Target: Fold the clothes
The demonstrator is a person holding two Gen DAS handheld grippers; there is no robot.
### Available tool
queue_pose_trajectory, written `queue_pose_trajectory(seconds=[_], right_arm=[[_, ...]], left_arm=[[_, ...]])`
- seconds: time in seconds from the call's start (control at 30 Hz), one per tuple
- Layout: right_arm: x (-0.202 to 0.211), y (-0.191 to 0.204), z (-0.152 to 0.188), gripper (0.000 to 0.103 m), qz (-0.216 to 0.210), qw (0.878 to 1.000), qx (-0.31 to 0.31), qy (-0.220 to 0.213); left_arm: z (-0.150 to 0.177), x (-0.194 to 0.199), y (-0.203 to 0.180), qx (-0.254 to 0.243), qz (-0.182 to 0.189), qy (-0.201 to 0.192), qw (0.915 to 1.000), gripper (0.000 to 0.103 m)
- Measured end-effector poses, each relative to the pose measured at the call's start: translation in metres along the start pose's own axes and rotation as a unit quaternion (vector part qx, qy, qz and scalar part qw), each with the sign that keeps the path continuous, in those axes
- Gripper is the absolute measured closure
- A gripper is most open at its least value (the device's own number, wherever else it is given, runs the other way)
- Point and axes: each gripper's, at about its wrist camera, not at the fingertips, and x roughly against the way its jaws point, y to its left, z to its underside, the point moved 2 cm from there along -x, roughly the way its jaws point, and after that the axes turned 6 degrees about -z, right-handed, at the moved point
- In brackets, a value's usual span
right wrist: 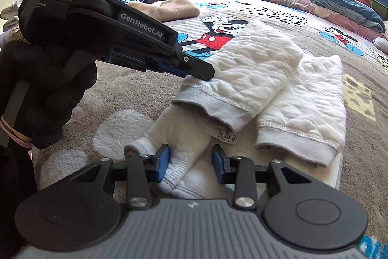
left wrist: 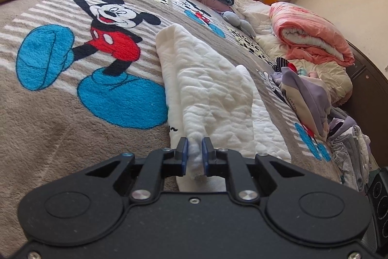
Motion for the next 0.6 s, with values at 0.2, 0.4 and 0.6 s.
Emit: queue_pose_trajectory(seconds=[0.2,0.4,0.6], right_arm=[[0.001,0.003,-0.001,0.064,0.008,1.0,0.009,0.002],[0.013,0.018,0.0,0.057,0.042,0.998,0.048,-0.011],[0.047,0.029,-0.009,0.062,0.056,0.995,0.069,-0.047]], left_arm=[[-0.003,0.005,-0.009,-0.054,-0.005,0.006,0.9985,0.081],[-0.019,0.022,-0.015,-0.074,-0.019,-0.056,0.9955,0.081],[-0.039,0.012,-0.016,-0.071,-0.02,-0.074,0.9945,0.081]])
